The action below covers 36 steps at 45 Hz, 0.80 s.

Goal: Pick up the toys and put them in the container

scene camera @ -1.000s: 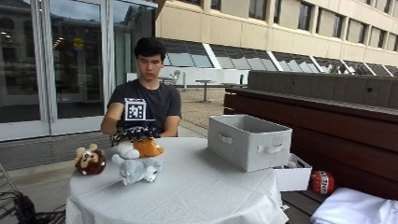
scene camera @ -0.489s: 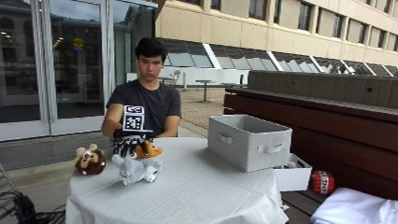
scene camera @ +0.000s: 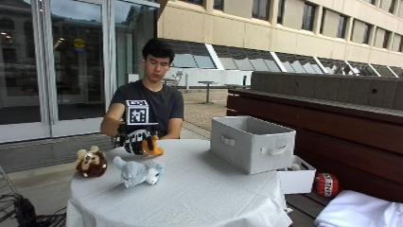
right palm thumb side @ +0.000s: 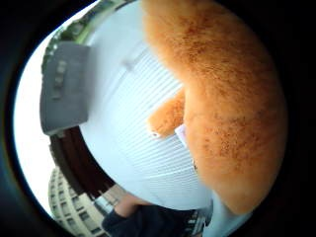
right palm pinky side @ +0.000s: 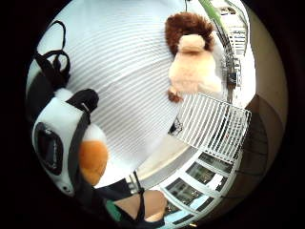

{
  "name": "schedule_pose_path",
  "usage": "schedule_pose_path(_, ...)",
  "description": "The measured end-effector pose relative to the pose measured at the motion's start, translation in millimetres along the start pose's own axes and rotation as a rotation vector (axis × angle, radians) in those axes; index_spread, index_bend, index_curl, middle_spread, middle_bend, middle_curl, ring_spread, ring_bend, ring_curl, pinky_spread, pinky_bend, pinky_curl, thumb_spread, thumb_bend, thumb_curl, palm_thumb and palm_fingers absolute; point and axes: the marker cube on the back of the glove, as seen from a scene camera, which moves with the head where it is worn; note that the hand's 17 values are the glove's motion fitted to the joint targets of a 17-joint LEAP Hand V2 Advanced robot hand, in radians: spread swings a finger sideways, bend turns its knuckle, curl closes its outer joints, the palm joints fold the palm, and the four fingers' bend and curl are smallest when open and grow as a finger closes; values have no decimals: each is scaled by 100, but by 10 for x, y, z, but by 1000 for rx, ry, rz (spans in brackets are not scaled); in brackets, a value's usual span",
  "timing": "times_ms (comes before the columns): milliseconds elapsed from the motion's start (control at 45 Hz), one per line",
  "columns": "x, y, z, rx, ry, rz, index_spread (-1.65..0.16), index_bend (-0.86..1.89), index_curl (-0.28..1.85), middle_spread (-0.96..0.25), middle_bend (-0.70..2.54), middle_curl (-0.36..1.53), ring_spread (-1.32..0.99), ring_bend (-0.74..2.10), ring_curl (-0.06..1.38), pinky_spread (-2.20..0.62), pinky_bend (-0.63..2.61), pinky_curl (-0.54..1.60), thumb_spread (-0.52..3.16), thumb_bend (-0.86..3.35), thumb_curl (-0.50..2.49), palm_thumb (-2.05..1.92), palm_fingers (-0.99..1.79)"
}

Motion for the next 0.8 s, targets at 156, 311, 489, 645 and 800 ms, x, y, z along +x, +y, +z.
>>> schedule_pose_path(156,-159,67,-726,-113,6,-76,-28,18,44,-31,78,52,-39,108,50,-49,79,34,96,37,61,76,109)
schedule_pose_path(311,-521,-282,-1575,54,7,-26,-31,10,41,-35,67,50,-41,105,50,-46,93,39,88,27,63,67,91)
schedule_pose_path(489,-1066,-604,-2410,175,-38,-139,-35,10,36,-39,62,50,-44,106,48,-43,100,40,88,22,66,65,87)
schedule_pose_path(645,-1806,-702,-2860,237,-46,-203,-36,11,33,-40,60,51,-44,107,48,-42,103,40,88,20,69,65,85)
schedule_pose_path(800,-2544,-683,-3039,285,-35,-232,-37,12,30,-42,58,53,-44,107,48,-42,104,39,89,18,71,66,85)
